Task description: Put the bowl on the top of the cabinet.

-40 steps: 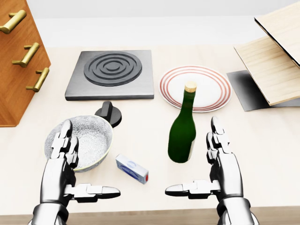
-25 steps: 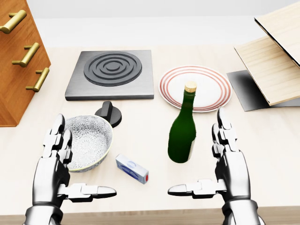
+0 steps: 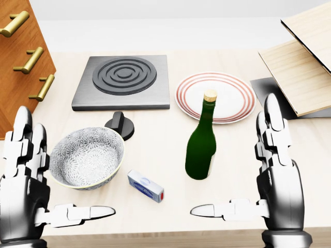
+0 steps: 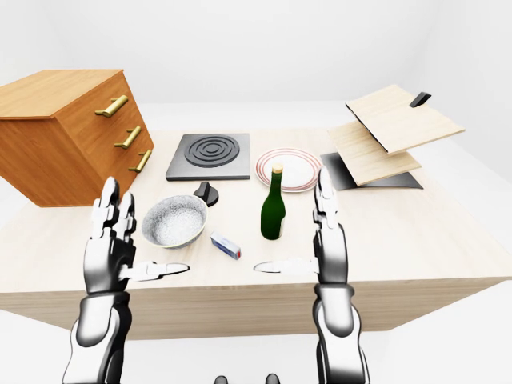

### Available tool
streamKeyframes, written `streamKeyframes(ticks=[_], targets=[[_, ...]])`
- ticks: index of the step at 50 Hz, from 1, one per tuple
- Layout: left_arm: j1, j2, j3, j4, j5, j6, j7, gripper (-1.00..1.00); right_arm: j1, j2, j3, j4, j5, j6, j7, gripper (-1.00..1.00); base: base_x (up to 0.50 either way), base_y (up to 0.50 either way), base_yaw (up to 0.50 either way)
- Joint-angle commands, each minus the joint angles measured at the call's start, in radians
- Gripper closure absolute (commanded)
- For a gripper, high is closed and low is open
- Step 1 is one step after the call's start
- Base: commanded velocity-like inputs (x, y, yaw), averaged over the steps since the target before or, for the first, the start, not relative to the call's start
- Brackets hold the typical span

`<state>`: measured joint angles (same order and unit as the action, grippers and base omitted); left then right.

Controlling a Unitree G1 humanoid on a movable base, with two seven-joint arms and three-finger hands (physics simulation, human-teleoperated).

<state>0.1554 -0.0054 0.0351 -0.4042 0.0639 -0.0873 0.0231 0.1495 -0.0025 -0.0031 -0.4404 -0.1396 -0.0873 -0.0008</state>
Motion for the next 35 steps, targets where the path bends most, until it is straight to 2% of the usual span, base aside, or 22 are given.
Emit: streamKeyframes(ticks=[1, 4, 35], targets=[[0.032, -0.007, 0.007, -0.091, 0.021, 0.0, 0.021, -1.0, 0.022, 0.002, 0.0, -0.054, -0.035, 0.0, -0.014, -1.0, 0.0, 0.0, 0.0], [0.031, -0.007, 0.006, -0.089, 0.026, 0.0, 0.022, -1.0, 0.016, 0.002, -0.001, -0.072, -0.035, 0.0, -0.009, -1.0, 0.0, 0.21, 0.0], [0.042, -0.006, -0.003, -0.09, 0.029, 0.0, 0.014, -1.0, 0.029, 0.002, 0.008, -0.068, -0.034, 0.0, -0.002, -1.0, 0.0, 0.5, 0.0]])
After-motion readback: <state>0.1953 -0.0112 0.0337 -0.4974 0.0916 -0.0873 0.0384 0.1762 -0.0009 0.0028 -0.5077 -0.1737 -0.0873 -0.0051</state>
